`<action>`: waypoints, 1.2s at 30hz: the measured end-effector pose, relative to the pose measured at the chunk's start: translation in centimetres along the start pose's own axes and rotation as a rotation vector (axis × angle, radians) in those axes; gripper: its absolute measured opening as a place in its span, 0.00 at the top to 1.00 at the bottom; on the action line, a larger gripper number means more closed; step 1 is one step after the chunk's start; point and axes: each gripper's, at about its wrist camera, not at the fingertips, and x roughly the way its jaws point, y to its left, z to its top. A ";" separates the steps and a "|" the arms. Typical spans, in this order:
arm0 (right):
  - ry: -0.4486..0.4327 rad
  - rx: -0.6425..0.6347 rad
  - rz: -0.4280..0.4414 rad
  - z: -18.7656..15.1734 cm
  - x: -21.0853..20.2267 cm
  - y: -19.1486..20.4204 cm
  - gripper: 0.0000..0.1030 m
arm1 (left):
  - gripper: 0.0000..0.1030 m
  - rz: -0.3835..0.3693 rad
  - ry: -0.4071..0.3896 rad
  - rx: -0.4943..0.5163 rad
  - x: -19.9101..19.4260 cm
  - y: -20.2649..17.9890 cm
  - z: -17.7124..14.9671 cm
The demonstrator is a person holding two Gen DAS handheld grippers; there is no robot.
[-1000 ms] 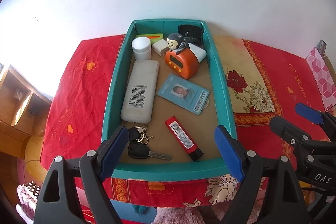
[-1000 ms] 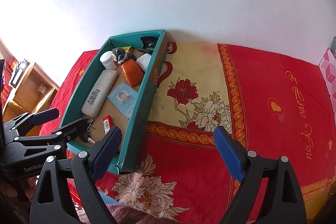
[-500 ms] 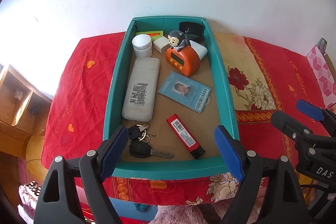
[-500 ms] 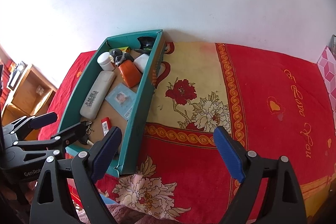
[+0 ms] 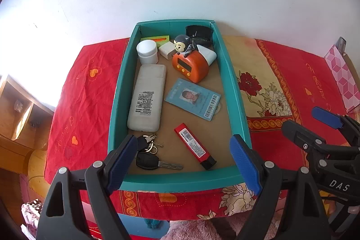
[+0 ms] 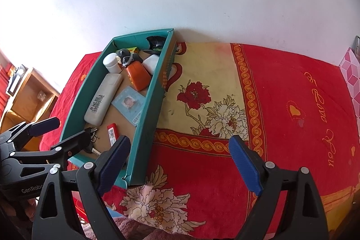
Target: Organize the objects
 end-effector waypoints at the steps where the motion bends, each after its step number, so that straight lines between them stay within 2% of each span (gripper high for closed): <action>1: 0.000 -0.003 -0.002 0.0 0.0 0.0 0.12 | 0.18 0.000 -0.001 -0.001 0.0 0.0 0.0; 21: -0.004 -0.005 -0.009 0.0 -0.1 -0.1 0.12 | 0.18 0.016 -0.009 -0.018 -0.4 0.3 -0.1; 31: -0.004 0.000 -0.017 -0.1 0.0 -0.4 0.12 | 0.18 0.015 0.012 -0.021 0.0 0.4 -0.1; 36: -0.003 0.000 -0.020 -0.1 -0.1 -0.5 0.12 | 0.18 0.006 -0.008 -0.019 -0.4 0.3 -0.1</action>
